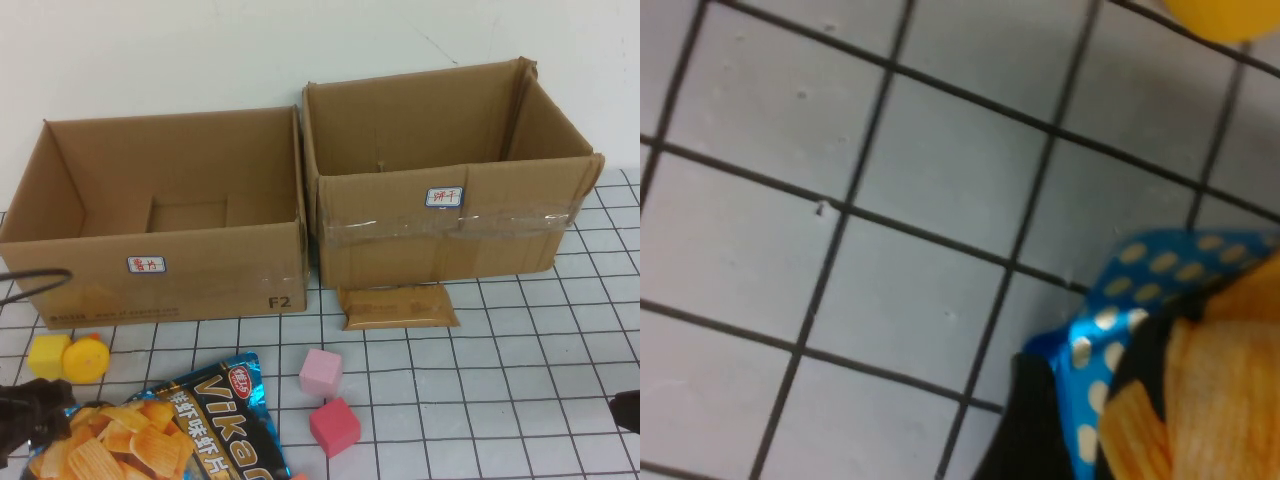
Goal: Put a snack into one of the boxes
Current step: Pick up the potato chip
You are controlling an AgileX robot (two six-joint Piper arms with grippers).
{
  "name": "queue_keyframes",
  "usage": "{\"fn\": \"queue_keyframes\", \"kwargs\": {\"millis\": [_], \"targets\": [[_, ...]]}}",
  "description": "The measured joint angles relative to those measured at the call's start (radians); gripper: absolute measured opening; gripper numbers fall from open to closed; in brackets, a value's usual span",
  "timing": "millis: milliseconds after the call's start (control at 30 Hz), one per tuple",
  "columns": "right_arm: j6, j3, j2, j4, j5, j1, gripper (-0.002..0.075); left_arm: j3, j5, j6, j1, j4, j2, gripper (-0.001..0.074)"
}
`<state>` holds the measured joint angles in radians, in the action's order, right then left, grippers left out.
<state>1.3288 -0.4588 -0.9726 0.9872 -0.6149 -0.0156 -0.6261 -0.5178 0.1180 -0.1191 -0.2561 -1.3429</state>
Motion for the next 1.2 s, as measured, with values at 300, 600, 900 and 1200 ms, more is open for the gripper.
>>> {"fn": "queue_keyframes", "kwargs": {"millis": [300,600,900,1200], "targets": [[0.003,0.000,0.000,0.014,0.002,0.000,-0.0001,-0.011,0.000,-0.160,-0.026,-0.168,-0.117,0.0505],[0.003,0.000,0.000,0.016,0.002,0.000,-0.0001,-0.015,-0.008,-0.241,-0.026,-0.269,-0.184,0.0505],[0.006,0.000,0.000,0.033,0.002,0.000,-0.0001,-0.025,-0.017,-0.303,-0.026,-0.296,-0.193,0.0505],[0.024,0.000,0.000,0.051,0.006,0.000,-0.0001,-0.039,-0.024,-0.346,-0.027,-0.365,-0.257,0.0463]]}}
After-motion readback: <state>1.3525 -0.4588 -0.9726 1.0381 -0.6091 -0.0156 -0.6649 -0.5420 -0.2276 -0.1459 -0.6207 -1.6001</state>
